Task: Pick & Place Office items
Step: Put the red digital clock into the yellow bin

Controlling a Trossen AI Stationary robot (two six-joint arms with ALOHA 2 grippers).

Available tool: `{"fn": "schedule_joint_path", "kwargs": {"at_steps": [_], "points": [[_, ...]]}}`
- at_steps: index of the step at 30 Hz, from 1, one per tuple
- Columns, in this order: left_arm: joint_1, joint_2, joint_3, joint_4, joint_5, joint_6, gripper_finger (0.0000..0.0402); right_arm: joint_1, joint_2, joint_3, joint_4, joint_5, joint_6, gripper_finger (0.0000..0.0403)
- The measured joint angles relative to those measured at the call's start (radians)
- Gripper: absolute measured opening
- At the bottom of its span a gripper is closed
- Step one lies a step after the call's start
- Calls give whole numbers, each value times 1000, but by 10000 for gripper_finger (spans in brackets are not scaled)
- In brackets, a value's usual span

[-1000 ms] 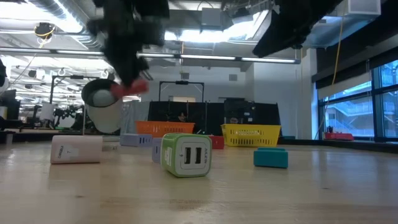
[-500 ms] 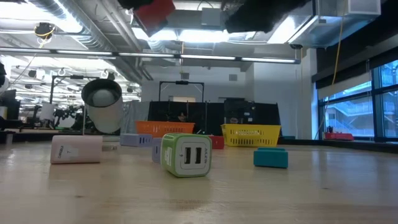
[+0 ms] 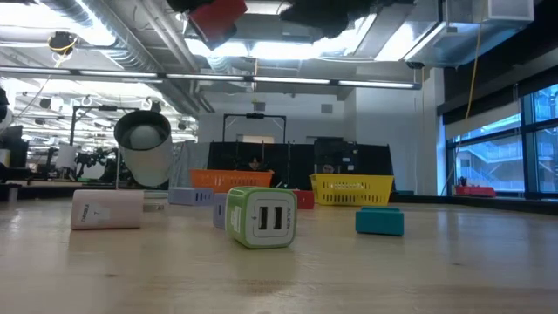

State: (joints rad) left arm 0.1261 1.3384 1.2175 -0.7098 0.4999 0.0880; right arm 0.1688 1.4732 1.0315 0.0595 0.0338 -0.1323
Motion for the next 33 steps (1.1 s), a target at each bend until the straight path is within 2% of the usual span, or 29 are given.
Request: {"fn": "schedule_joint_path", "kwargs": {"at_steps": [3,6,8,14,23,33], "points": [[0,0,0,4,9,-6,140,0,62,81,-75,48,-53,224],[0,0,0,4,51,-12,141,4,98,168,-177,160,-109,234],[0,0,0,5,54,-13,141,4,110,214,-211,195,-121,246],[0,0,0,5,56,-6,141,5,112,262,-235,166,-154,276],[0,0,0,8,56,4,141,8,112,265,-194,62,-139,258],[0,0,-1,34,72,2,141,11,141,266,-135,28,-130,256]]}}
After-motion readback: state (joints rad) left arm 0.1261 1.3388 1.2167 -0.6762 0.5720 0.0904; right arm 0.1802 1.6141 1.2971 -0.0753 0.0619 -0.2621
